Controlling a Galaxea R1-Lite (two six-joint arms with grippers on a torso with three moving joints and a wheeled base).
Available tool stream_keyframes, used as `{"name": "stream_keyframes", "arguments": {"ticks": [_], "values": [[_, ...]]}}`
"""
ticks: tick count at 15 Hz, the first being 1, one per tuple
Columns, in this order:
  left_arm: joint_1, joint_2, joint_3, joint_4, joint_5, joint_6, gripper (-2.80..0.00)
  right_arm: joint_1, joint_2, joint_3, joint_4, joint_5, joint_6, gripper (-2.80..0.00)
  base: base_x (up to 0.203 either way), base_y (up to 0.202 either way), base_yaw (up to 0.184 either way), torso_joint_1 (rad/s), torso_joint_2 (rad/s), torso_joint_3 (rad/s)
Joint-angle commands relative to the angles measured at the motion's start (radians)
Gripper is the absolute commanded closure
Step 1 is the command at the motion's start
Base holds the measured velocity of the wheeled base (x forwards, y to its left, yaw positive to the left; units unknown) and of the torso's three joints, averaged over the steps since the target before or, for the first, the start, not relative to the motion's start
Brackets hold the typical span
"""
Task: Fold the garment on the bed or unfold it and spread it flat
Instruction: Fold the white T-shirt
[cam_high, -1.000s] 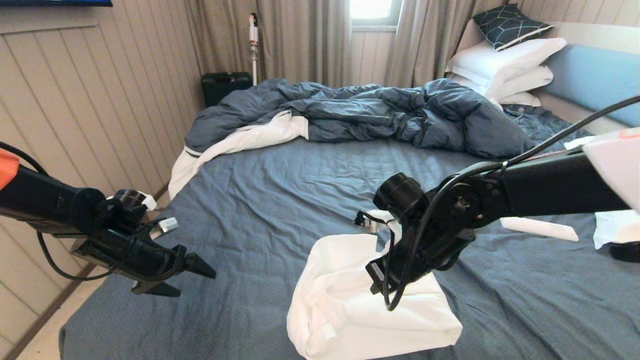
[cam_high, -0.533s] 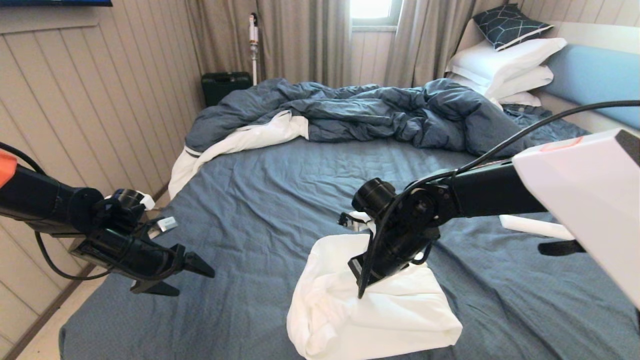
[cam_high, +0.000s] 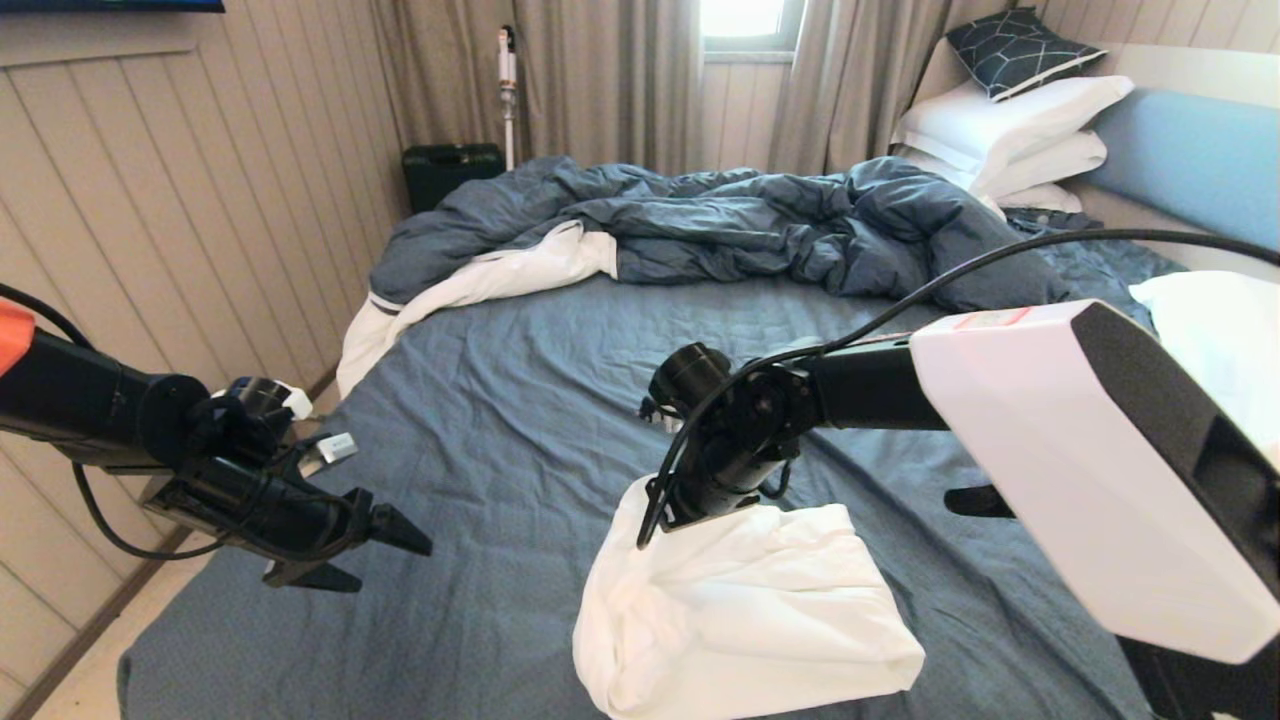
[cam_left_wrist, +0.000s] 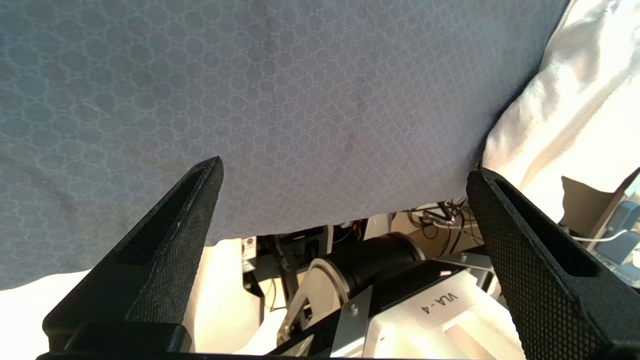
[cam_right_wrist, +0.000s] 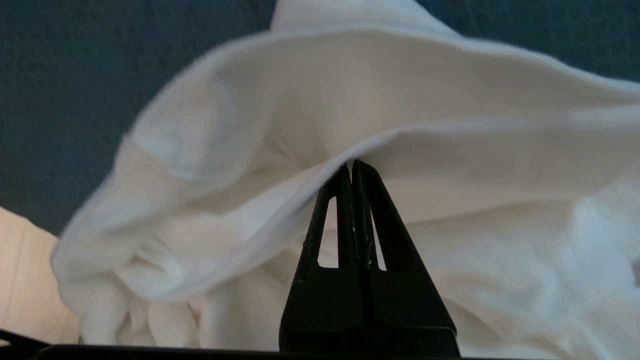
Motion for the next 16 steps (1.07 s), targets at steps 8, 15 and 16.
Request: {"name": "stream_keyframes", "arguments": {"ticks": [8, 15, 16], "values": [[0.000, -0.005, 0.000, -0.002, -0.005, -0.016, -2.80, 0.037, 0.092, -0.070, -0.300, -0.233, 0.163, 0.00, 0.000, 0.000, 0.000, 0.000, 0.00, 0.000], [0.000, -0.009, -0.001, 0.001, -0.004, -0.015, -2.80, 0.073, -0.065, 0.112, -0.342, -0.271, 0.179, 0.00, 0.000, 0.000, 0.000, 0.000, 0.00, 0.000], [0.000, -0.009, 0.000, 0.002, -0.004, -0.015, -2.80, 0.073, -0.127, 0.219, -0.342, -0.260, 0.177, 0.00, 0.000, 0.000, 0.000, 0.000, 0.00, 0.000]]}}
